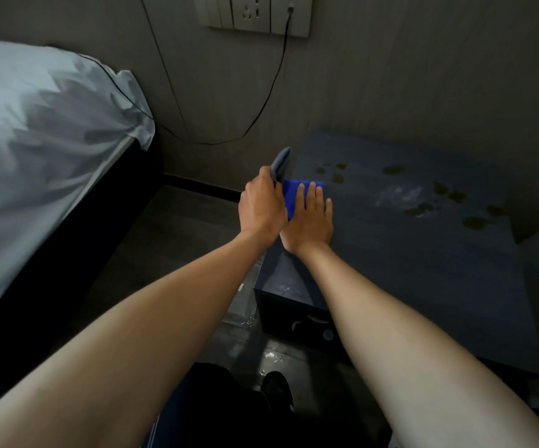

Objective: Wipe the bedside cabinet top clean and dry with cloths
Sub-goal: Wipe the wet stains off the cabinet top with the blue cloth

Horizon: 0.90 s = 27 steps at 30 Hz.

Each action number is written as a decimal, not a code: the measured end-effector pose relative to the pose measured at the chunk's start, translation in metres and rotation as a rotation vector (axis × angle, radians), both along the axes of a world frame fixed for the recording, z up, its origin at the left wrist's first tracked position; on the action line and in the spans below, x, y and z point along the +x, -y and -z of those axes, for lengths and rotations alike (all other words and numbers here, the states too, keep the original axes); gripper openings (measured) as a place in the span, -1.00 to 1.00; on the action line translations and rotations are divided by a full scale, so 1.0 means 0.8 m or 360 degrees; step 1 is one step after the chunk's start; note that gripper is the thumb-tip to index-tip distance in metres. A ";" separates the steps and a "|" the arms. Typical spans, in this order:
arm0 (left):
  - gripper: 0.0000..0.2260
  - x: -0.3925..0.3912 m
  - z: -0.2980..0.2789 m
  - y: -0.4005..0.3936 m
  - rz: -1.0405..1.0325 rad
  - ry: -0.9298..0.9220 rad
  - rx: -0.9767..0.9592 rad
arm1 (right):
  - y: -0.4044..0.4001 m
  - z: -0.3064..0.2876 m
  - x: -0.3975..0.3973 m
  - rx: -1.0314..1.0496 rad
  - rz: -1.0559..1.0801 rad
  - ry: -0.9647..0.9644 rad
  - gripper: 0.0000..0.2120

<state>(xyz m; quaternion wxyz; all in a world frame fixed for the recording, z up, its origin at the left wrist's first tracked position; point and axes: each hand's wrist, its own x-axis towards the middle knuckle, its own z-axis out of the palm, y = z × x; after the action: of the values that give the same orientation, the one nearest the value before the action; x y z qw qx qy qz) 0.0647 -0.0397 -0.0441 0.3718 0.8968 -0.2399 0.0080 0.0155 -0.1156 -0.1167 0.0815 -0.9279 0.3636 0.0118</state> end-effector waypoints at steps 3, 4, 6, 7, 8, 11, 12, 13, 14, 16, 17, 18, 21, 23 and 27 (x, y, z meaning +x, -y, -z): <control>-0.78 0.002 0.000 0.004 0.0014 0.0068 -0.0007 | 0.011 -0.002 0.012 0.0001 -0.0038 -0.0009 -0.32; -0.75 0.003 0.000 0.006 0.0030 0.0084 -0.0003 | 0.017 -0.002 0.015 0.0011 -0.0046 -0.0010 -0.33; -0.70 0.005 0.003 0.009 0.0068 0.0085 -0.0008 | 0.029 -0.003 0.018 0.0016 -0.0048 -0.0001 -0.35; -0.69 0.005 0.004 0.010 0.0081 0.0074 -0.0020 | 0.035 -0.002 0.019 0.0005 -0.0046 0.0011 -0.35; -0.68 0.004 0.005 0.012 0.0087 0.0067 -0.0022 | 0.042 -0.002 0.019 -0.0006 -0.0043 0.0019 -0.35; -0.68 0.002 0.009 0.021 0.0102 0.0099 0.0033 | 0.060 -0.003 0.016 -0.0002 -0.0016 0.0005 -0.34; -0.69 0.001 0.010 0.025 0.0116 0.0104 0.0038 | 0.066 -0.004 0.015 -0.0009 -0.0006 0.0001 -0.34; -0.70 -0.001 0.011 0.029 0.0133 0.0105 0.0034 | 0.071 -0.004 0.013 -0.0021 0.0000 0.0001 -0.35; -0.71 -0.003 0.012 0.034 0.0151 0.0108 0.0031 | 0.077 -0.004 0.011 -0.0029 0.0002 0.0003 -0.35; -0.73 -0.006 0.014 0.042 0.0191 0.0117 0.0046 | 0.087 -0.005 0.007 -0.0028 0.0006 0.0006 -0.35; -0.73 -0.008 0.016 0.046 0.0213 0.0119 0.0058 | 0.093 -0.006 0.004 -0.0029 0.0014 0.0004 -0.35; -0.73 -0.011 0.019 0.050 0.0232 0.0123 0.0071 | 0.098 -0.006 0.001 -0.0030 0.0025 0.0004 -0.35; -0.69 -0.024 0.027 0.060 0.0288 0.0144 0.0152 | 0.120 -0.007 -0.015 -0.0033 0.0073 0.0009 -0.35; -0.69 -0.033 0.032 0.067 0.0309 0.0148 0.0214 | 0.135 -0.007 -0.030 -0.0044 0.0115 0.0008 -0.35; -0.66 -0.049 0.044 0.080 0.0362 0.0119 0.0363 | 0.166 -0.006 -0.066 -0.0054 0.0198 -0.0013 -0.35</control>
<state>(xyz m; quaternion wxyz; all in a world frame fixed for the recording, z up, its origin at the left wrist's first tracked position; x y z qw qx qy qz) 0.0257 -0.1033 -0.0790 0.2569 0.8992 -0.3530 -0.0282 -0.0370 -0.2487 -0.1123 0.0648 -0.9047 0.4211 0.0043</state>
